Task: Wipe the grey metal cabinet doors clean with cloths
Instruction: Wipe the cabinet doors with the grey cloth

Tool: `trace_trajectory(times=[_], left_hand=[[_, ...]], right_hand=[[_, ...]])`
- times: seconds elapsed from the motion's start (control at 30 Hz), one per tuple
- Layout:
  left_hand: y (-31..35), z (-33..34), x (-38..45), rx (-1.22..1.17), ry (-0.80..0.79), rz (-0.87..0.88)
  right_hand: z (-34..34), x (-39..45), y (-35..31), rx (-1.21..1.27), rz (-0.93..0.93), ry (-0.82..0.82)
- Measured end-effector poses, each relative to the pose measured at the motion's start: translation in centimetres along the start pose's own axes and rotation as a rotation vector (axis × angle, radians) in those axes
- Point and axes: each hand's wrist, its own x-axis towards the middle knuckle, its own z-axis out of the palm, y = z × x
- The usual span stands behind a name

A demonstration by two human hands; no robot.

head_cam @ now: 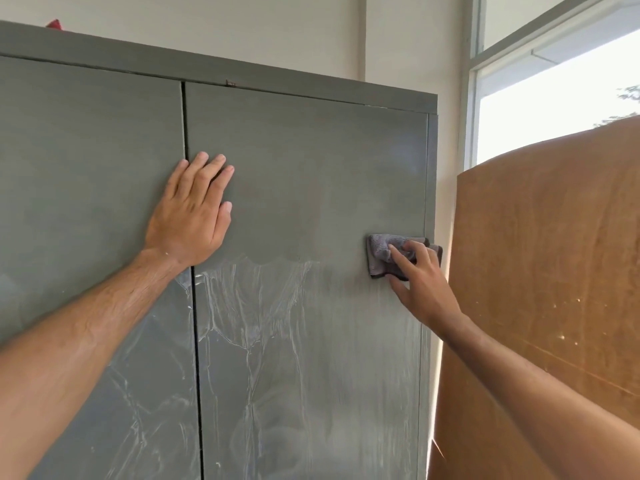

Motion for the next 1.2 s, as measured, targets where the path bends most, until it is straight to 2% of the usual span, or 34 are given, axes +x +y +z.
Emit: trace_trajectory(times=[0.2,0.27,0.33,0.4,0.47,0.57,0.63,0.73,0.8,0.83,0.9,1.0,1.13,1.2], left_hand=[[0.8,-0.6,0.3,-0.074,-0.028,-0.057],[2.2,-1.4,0.4,-0.144,-0.045,-0.105],[4.4,-2.1,0.1,-0.194,-0.04,-0.071],[6.6,-2.5,-0.4,-0.266,-0.052,-0.007],[8.9,-2.9,-0.9,-0.4,-0.108,0.03],[12.6,-3.3,-1.0,-0.588,-0.277,0.037],[15.4,-3.6,-1.1,-0.753,-0.491,-0.082],[19.5,-4.0,-1.3,-1.084,-0.839,-0.379],[21.5,-3.9,-1.5,-1.423,-0.921,-0.598],[22.2,-3.7,-1.6,-1.536,-0.893,-0.687],[22.8,-3.2,-1.9,-1.568,-0.806,-0.785],[22.4,-2.9,-2.0,-1.524,-0.779,-0.788],[21.3,-3.4,-1.2,-1.479,-0.892,-0.672],[21.1,-3.3,-0.9,-1.432,-0.923,-0.629]], right_hand=[[-0.6,1.4,-0.7,-0.103,0.015,0.001],[-1.4,1.5,-1.2,-0.067,0.042,-0.003],[-2.2,1.3,-1.8,0.016,0.101,0.028],[-3.0,1.0,-2.6,0.152,0.209,0.105],[-3.8,0.7,-3.4,0.408,0.396,0.16],[-5.3,0.6,-4.5,0.88,0.675,0.1],[-6.0,0.2,-5.1,1.134,0.806,-0.016],[-6.3,-0.8,-6.1,1.442,0.965,-0.132],[-6.1,-1.5,-6.9,1.554,1.045,-0.189],[-5.9,-1.8,-7.1,1.58,1.068,-0.207],[-6.0,-2.3,-6.9,1.595,1.07,-0.214],[-6.9,-3.0,-5.5,1.621,1.0,-0.287],[-7.7,-3.4,-3.9,1.463,0.795,-0.484],[-8.0,-3.3,-3.0,1.396,0.754,-0.545]])
